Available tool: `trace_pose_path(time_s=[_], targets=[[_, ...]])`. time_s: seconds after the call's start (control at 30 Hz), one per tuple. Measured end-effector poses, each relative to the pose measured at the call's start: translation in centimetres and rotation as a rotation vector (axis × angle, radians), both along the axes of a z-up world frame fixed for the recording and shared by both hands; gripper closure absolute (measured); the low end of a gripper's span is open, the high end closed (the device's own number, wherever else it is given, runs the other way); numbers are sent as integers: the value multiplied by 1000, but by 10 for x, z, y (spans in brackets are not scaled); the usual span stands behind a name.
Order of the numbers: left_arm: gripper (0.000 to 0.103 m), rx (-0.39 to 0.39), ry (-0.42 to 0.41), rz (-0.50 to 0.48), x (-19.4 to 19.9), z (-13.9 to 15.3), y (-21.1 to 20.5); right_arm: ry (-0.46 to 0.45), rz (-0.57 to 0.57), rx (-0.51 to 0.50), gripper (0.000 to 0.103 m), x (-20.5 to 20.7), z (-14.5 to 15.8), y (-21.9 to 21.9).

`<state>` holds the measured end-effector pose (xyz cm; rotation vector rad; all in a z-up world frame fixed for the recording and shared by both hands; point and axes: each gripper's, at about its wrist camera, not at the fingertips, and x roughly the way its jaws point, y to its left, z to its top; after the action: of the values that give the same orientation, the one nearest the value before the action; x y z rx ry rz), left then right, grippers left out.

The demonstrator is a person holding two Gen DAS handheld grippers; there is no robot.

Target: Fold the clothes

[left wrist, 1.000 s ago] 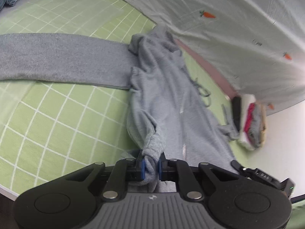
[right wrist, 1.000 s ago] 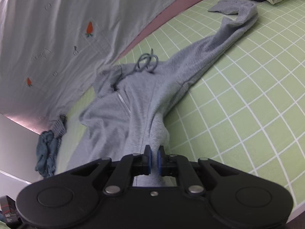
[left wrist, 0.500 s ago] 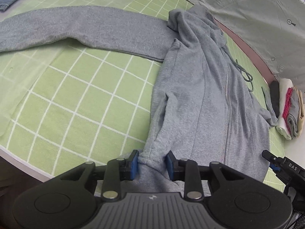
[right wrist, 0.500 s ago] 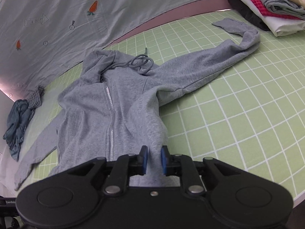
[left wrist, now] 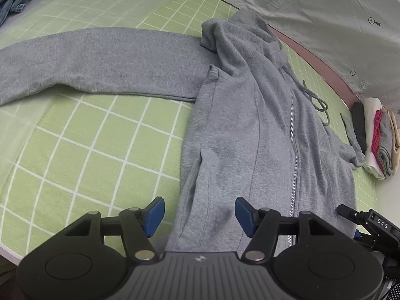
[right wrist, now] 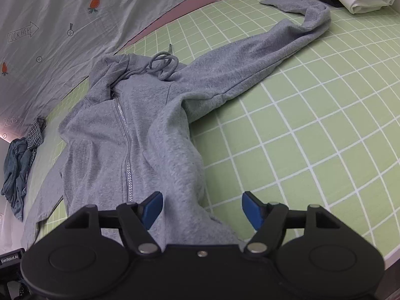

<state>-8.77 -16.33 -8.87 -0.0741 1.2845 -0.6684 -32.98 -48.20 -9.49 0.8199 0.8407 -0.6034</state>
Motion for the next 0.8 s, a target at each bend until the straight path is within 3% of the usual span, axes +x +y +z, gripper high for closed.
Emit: trace_pose_path(time_s=[0.27,0.5,0.63,0.67,0.7,0.73,0.77,0.8], targets=[[40,-2,-28,27,33,-2,-31,-168,-166,159,24,8,-8,-39],[39,-11,-70,75,74,-1,-68,-185,-224,229,23,42,-29,-75],[42,6,-47,16,90,-9,-99,-173,-258,265,23,58,-39,-94],[51,17,-45,-4,92,-11,-105,-176,-258,271,27,61,-41,-97],[61,38,-57,-16,92,-12,-111,-181,-248,275,38,65,-43,-100],[88,61,-72,-21,92,-13,-115,-177,-231,279,47,69,-44,-103],[99,68,-81,-22,94,-14,-116,-169,-214,275,66,73,-45,-106],[99,54,-87,-16,97,-12,-115,-169,-198,257,79,76,-44,-108]])
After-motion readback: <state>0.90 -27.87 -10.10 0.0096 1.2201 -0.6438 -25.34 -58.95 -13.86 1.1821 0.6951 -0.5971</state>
